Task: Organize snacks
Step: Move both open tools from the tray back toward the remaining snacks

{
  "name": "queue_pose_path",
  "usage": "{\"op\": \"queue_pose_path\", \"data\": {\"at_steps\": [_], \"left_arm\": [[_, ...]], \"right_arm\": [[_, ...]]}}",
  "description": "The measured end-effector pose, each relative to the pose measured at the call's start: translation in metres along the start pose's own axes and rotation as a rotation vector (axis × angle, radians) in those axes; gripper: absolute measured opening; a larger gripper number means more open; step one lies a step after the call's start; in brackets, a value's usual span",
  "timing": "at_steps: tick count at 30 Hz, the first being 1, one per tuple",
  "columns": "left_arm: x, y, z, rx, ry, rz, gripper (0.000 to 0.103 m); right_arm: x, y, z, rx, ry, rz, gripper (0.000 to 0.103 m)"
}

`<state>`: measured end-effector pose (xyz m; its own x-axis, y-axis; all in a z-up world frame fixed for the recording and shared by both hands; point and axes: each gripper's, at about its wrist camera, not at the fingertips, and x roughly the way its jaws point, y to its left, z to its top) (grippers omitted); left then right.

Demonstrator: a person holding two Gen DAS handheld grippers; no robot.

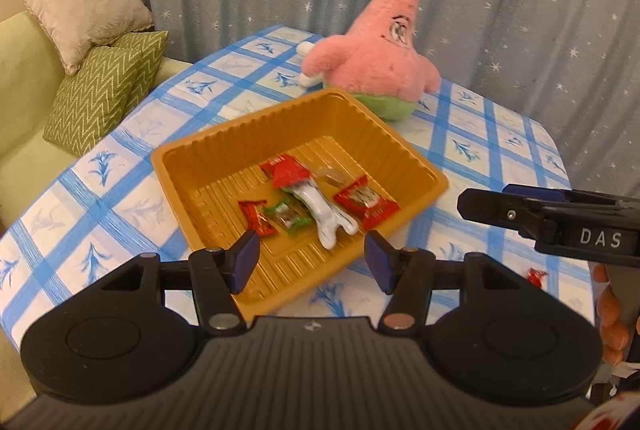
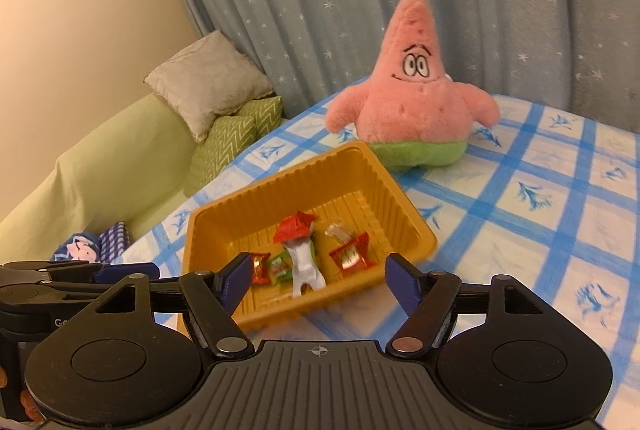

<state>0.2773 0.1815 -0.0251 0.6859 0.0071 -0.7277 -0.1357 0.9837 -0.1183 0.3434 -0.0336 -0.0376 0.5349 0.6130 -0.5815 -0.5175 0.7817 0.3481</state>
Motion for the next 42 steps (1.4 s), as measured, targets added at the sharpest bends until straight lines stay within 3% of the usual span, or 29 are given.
{"op": "queue_pose_path", "data": {"at_steps": [24, 42], "left_arm": [[-0.029, -0.072, -0.077, 0.078, 0.096, -0.078, 0.057], [-0.015, -0.103, -0.109, 0.188, 0.127, -0.123, 0.057]], "right_arm": [[-0.107, -0.050, -0.085, 0.105, 0.037, -0.132, 0.076], [-0.126, -0.076, -0.124, 0.165, 0.079, -0.226, 0.076]]}}
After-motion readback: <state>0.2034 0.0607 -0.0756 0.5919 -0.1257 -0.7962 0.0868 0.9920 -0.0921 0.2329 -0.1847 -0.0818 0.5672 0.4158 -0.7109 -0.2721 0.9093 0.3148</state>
